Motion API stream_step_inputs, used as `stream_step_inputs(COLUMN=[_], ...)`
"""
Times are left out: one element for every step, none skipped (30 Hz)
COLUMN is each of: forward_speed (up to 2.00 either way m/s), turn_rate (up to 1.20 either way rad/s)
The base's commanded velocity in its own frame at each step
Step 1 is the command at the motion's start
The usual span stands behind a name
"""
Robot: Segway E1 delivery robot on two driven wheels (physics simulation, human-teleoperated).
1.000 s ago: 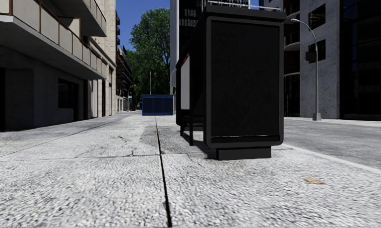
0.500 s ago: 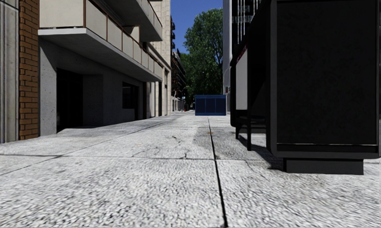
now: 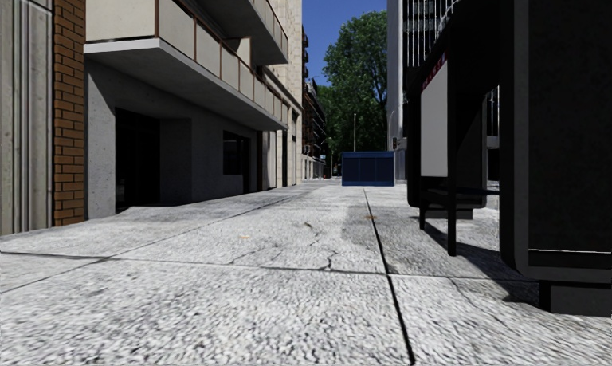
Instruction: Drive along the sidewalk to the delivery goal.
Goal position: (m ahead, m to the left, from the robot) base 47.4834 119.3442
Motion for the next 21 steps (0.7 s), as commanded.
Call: stream_step_inputs(forward_speed=[1.13,1.13,1.16,1.18,1.20,1.20,1.21,1.23,1.26,1.26,1.29,1.32,1.43,1.51,1.51,1.54,1.55,1.56,1.56,1.57,1.59], turn_rate=[0.11,0.11,0.11,0.11,0.11,0.11,0.11,0.10,0.10,0.10,0.10,0.10,0.10,0.10,0.10,0.09,0.08,0.05,0.05,0.00,0.00])
